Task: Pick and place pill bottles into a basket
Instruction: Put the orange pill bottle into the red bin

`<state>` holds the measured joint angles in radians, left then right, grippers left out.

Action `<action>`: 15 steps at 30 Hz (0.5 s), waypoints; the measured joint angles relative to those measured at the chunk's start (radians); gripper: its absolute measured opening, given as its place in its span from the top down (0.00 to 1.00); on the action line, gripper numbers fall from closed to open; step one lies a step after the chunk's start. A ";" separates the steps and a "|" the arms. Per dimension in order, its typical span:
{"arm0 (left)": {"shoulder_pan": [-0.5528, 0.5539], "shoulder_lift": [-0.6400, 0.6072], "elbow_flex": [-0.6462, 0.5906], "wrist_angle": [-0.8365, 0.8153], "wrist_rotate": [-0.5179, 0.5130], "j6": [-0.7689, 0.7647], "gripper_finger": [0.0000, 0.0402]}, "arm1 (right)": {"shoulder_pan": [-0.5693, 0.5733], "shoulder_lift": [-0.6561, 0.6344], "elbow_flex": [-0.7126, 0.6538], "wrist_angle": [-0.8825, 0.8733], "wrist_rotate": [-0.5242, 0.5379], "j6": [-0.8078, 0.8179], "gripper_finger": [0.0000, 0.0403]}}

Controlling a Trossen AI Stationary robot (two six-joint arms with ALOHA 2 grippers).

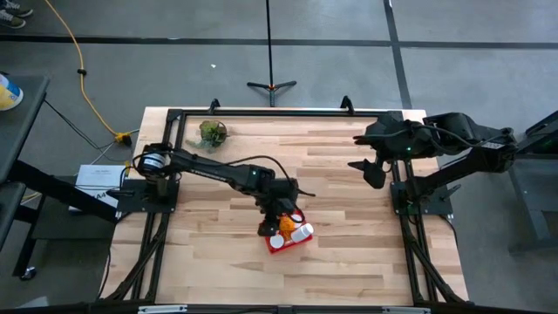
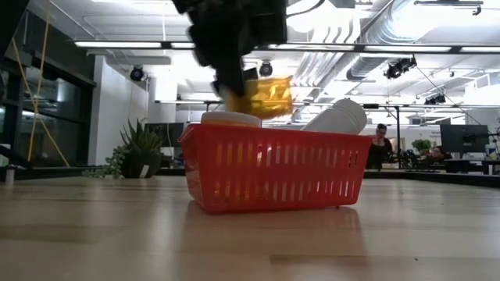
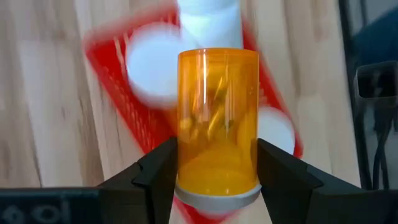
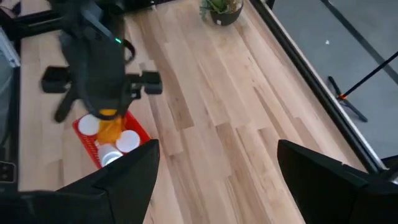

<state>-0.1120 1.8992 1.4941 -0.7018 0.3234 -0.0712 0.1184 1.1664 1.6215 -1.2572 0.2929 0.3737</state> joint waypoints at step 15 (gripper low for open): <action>-0.027 0.011 -0.013 -0.013 0.068 0.041 0.41 | 0.000 0.004 0.000 0.006 -0.036 0.075 0.21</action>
<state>-0.1387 1.9102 1.4815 -0.7151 0.3913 -0.0304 0.1184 1.1702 1.6215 -1.2514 0.2569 0.4488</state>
